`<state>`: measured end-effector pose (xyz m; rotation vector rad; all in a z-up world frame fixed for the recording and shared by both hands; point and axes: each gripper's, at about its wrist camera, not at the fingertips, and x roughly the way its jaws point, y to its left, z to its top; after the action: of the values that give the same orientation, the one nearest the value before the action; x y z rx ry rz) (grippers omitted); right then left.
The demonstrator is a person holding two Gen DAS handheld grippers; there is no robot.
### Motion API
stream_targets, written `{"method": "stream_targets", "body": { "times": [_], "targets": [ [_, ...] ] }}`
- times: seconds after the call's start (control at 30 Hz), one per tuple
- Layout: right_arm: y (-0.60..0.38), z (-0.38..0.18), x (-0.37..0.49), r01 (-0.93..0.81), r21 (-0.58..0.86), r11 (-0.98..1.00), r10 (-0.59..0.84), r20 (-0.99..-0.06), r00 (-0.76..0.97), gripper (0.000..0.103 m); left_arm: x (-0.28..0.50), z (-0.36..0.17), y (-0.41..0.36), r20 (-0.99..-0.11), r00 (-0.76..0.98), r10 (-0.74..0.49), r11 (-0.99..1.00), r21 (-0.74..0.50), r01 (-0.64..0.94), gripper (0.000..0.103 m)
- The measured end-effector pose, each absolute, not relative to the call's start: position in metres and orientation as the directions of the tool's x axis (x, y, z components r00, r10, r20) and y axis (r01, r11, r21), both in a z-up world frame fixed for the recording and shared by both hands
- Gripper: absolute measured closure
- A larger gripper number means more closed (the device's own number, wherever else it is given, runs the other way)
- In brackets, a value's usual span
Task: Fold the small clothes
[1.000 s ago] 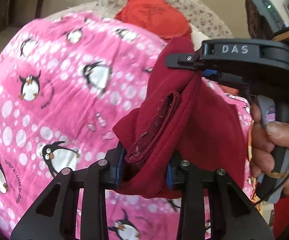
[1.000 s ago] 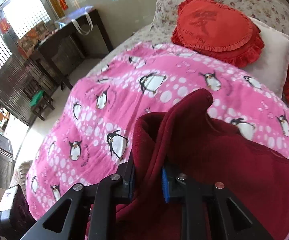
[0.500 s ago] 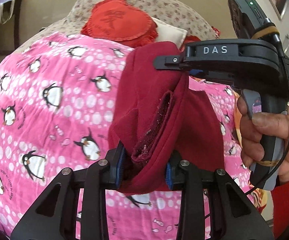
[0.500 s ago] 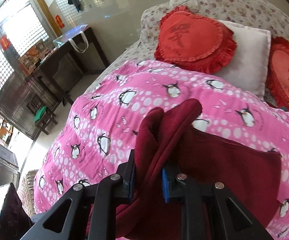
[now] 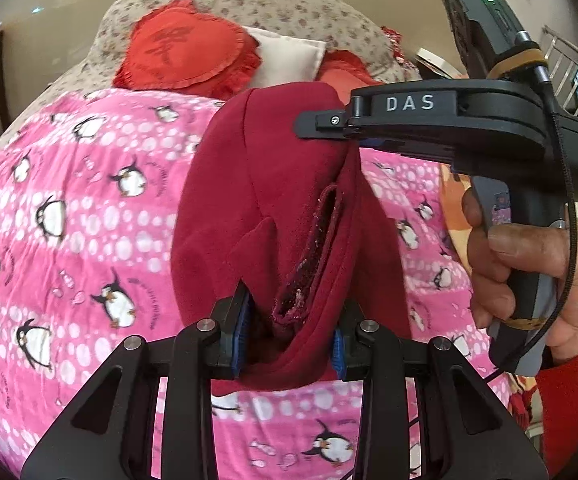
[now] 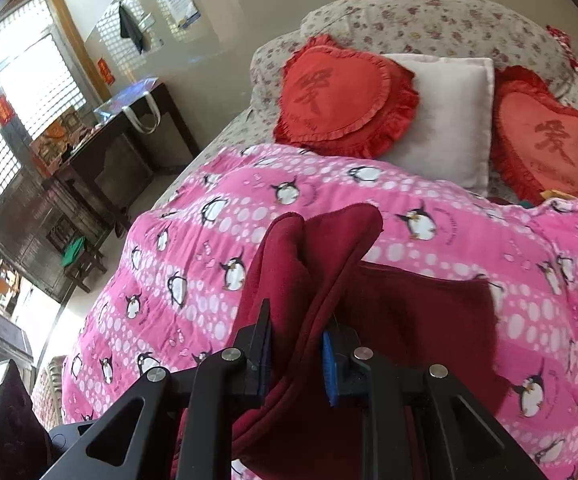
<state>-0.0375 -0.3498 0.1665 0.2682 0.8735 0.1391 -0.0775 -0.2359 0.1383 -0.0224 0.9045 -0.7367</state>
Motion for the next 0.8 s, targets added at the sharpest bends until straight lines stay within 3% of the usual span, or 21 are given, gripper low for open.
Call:
{"method": "stream_targets", "body": {
  "times": [0.37, 0.8],
  "targets": [
    [-0.417, 0.156, -0.074, 0.080, 0.318, 0.945, 0.189, -0.728, 0.659, 0.086, -0.103, 0.132, -0.298, -0.735, 0.327, -0.594, 0.705, -0.279, 0.652, 0.072],
    [-0.480, 0.102, -0.094, 0.210, 0.364, 0.907, 0.148, -0.745, 0.651, 0.087, -0.118, 0.098, -0.351, -0.785, 0.282, -0.551, 0.690, -0.239, 0.683, 0.072]
  ]
}}
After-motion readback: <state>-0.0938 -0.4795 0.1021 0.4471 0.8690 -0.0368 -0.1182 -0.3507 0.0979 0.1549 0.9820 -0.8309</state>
